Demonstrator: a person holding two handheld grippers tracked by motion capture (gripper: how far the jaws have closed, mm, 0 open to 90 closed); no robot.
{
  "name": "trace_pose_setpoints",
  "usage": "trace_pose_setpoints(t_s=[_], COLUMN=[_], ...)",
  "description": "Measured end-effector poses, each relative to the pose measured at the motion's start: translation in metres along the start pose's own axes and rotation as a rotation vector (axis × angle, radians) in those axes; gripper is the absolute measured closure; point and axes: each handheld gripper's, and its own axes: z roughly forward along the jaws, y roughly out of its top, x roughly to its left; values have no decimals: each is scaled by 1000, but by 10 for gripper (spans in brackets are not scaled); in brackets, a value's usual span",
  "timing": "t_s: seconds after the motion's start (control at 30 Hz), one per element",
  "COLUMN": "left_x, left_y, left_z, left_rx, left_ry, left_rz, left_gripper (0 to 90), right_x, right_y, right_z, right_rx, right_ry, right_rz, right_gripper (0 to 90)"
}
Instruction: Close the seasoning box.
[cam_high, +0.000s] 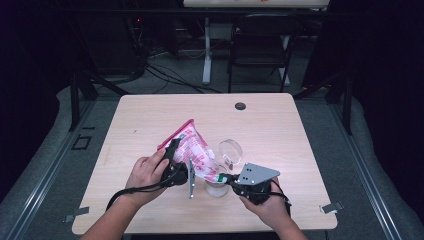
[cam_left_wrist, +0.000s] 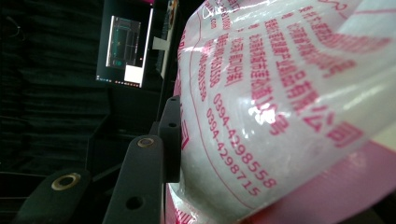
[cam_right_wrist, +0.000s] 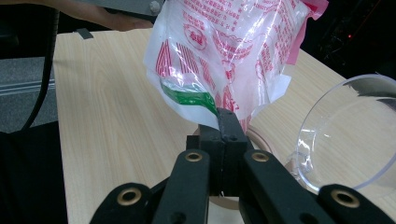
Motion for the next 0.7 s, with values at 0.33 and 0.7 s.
trace_pose_setpoints(t_s=[0.33,0.7], left_x=[1,1], left_y=[0,1], left_z=[-1,0], left_rx=[0,-2], left_ry=[5,5], left_rz=[8,22], left_gripper=[651,652], right_x=[1,0], right_y=[-1,-2], right_z=[1,1], right_rx=[3,6], right_ry=[3,2], right_rz=[2,-1], right_gripper=[900,900])
